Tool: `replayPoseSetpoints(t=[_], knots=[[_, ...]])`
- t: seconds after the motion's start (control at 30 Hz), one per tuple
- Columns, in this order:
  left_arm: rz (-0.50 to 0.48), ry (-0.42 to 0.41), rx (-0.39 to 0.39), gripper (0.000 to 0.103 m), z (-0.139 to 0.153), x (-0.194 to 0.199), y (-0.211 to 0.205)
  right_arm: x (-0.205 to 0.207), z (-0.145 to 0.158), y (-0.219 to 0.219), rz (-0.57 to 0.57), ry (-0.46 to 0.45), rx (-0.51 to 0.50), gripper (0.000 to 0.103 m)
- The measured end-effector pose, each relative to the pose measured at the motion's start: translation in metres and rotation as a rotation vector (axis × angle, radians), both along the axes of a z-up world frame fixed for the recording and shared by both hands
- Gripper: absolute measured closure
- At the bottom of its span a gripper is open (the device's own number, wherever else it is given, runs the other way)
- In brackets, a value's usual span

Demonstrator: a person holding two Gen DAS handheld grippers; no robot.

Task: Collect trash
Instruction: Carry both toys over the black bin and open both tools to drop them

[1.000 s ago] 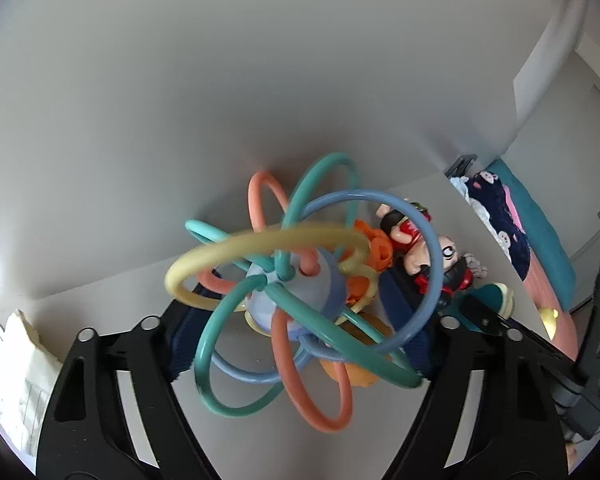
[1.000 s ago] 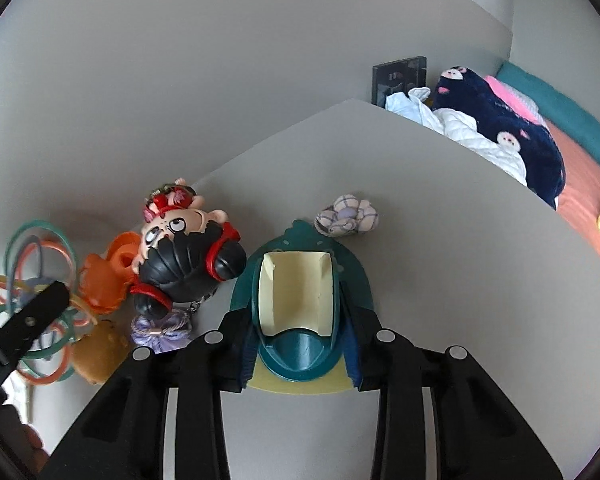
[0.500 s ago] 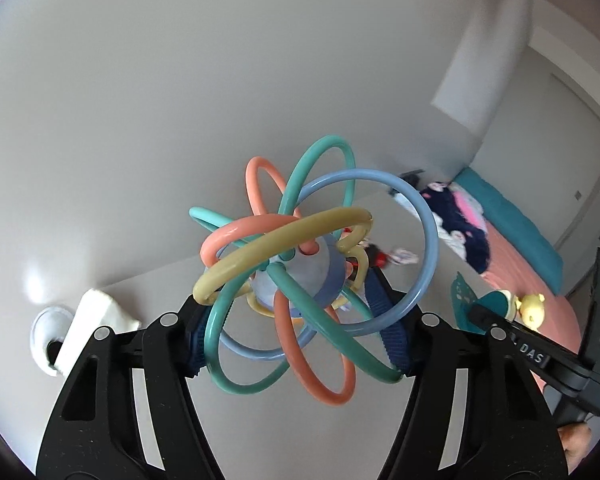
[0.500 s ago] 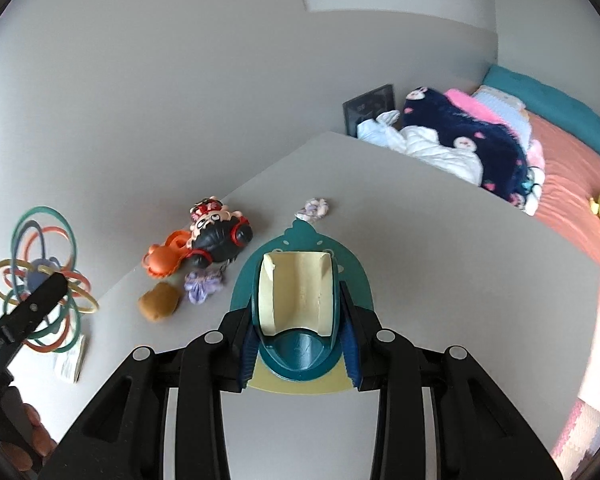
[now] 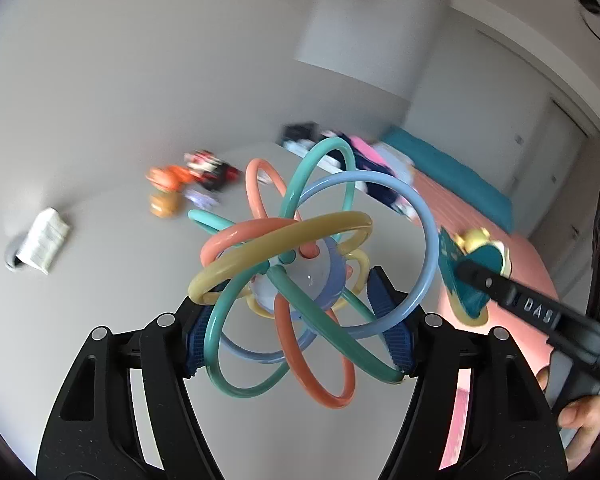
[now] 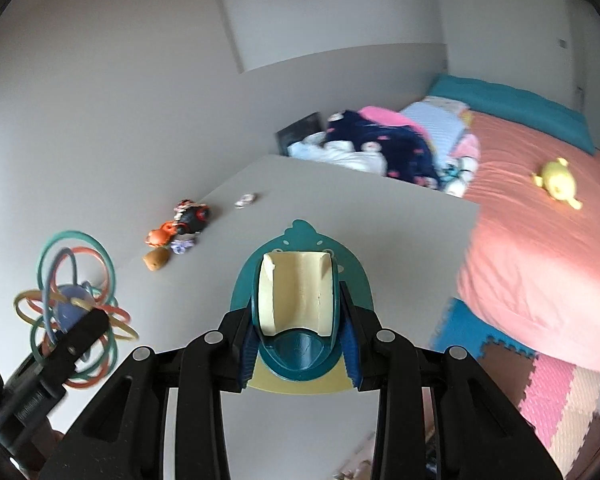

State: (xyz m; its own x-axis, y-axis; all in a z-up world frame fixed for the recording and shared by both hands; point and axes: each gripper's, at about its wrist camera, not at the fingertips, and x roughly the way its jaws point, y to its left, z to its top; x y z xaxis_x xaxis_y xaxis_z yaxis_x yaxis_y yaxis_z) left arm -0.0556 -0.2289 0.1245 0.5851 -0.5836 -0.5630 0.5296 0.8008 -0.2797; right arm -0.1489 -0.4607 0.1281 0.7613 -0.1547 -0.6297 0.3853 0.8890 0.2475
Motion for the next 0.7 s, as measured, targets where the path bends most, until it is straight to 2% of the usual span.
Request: replayPoseSetpoints(t=[0.13, 0.33, 0.57, 0.7], knots=[[-0.105, -0.007, 0.015, 0.035, -0.014, -0.051, -0.042, -0.061, -0.006, -0.024, -0.061, -0.020, -0.001, 0.067], [-0.275, 0.018, 0.054, 0.035, -0.039, -0.119, -0.103, -0.147, -0.032, -0.067, -0.190, -0.021, 0.038, 0.067], [-0.453, 0.055, 0.114, 0.034, -0.071, -0.188, -0.168, -0.232, -0.064, -0.112, -0.339, 0.029, 0.060, 0.067], [-0.544, 0.073, 0.162, 0.034, -0.089, -0.215, -0.201, -0.267, -0.079, -0.132, -0.410, 0.078, 0.062, 0.067]])
